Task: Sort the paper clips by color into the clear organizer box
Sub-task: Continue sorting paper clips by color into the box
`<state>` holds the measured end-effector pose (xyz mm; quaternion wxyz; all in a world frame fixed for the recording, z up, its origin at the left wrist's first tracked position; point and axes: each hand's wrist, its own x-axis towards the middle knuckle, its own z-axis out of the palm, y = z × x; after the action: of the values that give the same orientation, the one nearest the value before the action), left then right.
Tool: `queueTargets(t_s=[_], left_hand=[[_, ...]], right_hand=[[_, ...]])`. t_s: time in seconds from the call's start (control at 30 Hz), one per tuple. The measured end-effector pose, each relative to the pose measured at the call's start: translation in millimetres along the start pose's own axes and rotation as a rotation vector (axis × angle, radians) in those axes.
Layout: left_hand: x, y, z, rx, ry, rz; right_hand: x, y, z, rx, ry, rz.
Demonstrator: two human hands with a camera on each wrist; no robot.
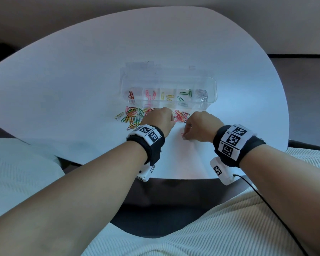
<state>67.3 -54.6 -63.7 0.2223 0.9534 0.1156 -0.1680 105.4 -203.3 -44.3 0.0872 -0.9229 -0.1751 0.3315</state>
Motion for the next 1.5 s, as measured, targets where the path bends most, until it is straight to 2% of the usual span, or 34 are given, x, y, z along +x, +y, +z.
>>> queueTargets(t_s=[0.13, 0.2, 0.3, 0.47, 0.67, 0.77, 0.87, 0.93, 0.97, 1.07, 1.23, 1.33, 1.5], left_hand=[[-8, 3, 2, -0.015, 0.018, -0.020], [-13, 7, 0, -0.106, 0.045, -0.045], [-19, 13, -8, -0.405, 0.015, -0.123], [-28, 11, -29, -1.069, -0.057, -0.317], [-30, 5, -45, -1.312, 0.027, -0.311], [-27, 0, -55, -1.464, 0.003, -0.317], [-22, -8, -68, -1.433, -0.020, -0.348], [-20, -13, -75, -1.388, -0.043, -0.371], [-18, -16, -78, -1.381, -0.053, -0.391], [-10, -21, -87, -1.365, -0.077, -0.447], [2, -29, -102, -1.204, -0.075, -0.490], [4, -34, -111, -1.123, -0.060, -0.495], [8, -37, -121, -1.132, -0.050, -0.502]], right_hand=[[-1, 0, 0, -0.003, 0.036, 0.008], [-1, -2, 1, -0.024, 0.050, 0.019], [0, -6, 4, -0.058, 0.062, 0.038], [-2, -12, 8, -0.086, 0.048, 0.054], [-11, -19, 12, -0.131, 0.025, 0.032], [-11, -20, 8, -0.003, -0.099, 0.008], [-14, -27, -6, 0.543, -0.234, 0.034], [-19, -35, -16, 0.886, -0.243, 0.061], [-21, -39, -20, 0.981, -0.238, 0.063], [-22, -56, -31, 1.179, -0.186, 0.048], [-12, -88, -40, 1.485, 0.028, 0.034], [-3, -103, -42, 1.532, 0.105, 0.080], [8, -117, -50, 1.609, 0.128, 0.174]])
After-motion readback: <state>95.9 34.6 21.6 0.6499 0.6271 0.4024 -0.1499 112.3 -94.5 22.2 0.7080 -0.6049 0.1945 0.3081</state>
